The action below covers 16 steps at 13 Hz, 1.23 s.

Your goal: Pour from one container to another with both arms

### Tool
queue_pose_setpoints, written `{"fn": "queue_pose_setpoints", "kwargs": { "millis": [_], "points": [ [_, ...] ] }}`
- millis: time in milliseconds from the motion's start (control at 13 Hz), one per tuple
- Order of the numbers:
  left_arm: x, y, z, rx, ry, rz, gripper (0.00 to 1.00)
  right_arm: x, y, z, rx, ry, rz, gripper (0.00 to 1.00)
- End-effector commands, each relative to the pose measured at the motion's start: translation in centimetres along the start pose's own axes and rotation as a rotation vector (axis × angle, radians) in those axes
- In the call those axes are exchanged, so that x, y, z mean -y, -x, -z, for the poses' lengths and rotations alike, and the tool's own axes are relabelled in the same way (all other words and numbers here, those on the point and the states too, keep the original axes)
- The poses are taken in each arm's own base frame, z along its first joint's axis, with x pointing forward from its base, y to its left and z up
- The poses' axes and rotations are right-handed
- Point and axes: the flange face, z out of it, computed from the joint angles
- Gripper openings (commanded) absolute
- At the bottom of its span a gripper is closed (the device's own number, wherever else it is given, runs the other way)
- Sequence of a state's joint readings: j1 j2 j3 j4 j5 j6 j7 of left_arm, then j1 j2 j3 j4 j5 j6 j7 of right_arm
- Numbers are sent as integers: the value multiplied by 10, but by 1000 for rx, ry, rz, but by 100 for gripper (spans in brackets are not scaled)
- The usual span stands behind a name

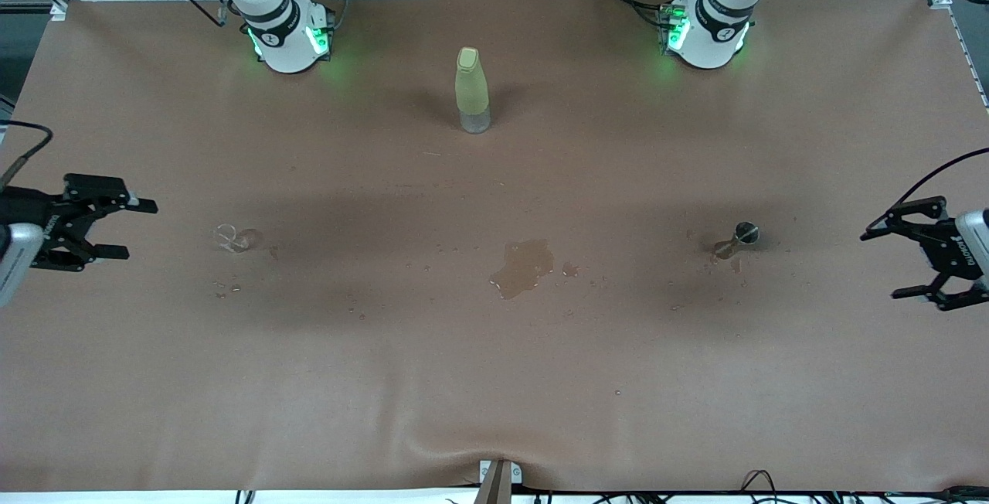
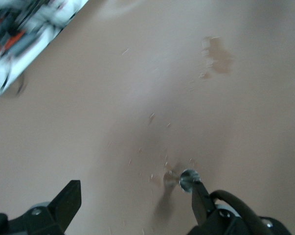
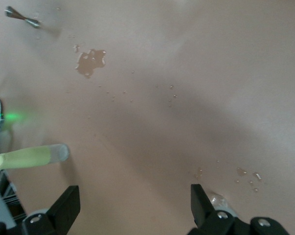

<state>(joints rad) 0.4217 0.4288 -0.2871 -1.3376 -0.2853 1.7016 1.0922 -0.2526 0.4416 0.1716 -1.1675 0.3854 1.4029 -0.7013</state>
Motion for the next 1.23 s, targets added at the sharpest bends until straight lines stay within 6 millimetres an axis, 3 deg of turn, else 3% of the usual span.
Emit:
{"fn": "queue_pose_setpoints", "kwargs": {
  "millis": [0, 308, 462, 538, 769, 923, 1154],
  "points": [
    [-18, -24, -2, 104, -132, 331, 100, 35, -1, 9, 13, 69, -114, 100],
    [-35, -53, -5, 116, -301, 779, 100, 67, 9, 28, 46, 227, -189, 100],
    [-50, -65, 11, 75, -338, 892, 100, 84, 20, 36, 20, 293, -264, 100],
    [-55, -68, 14, 62, -355, 950, 100, 96, 29, 42, 8, 326, -334, 100],
    [-57, -67, 21, 4, -378, 1231, 100, 102, 43, 51, 7, 395, -435, 100],
    [-56, -58, 32, 7, -404, 1242, 100, 97, 54, 58, -7, 441, -458, 100],
    [-55, -54, 28, 62, -389, 1037, 100, 76, 82, 58, -32, 453, -600, 100]
  ]
}}
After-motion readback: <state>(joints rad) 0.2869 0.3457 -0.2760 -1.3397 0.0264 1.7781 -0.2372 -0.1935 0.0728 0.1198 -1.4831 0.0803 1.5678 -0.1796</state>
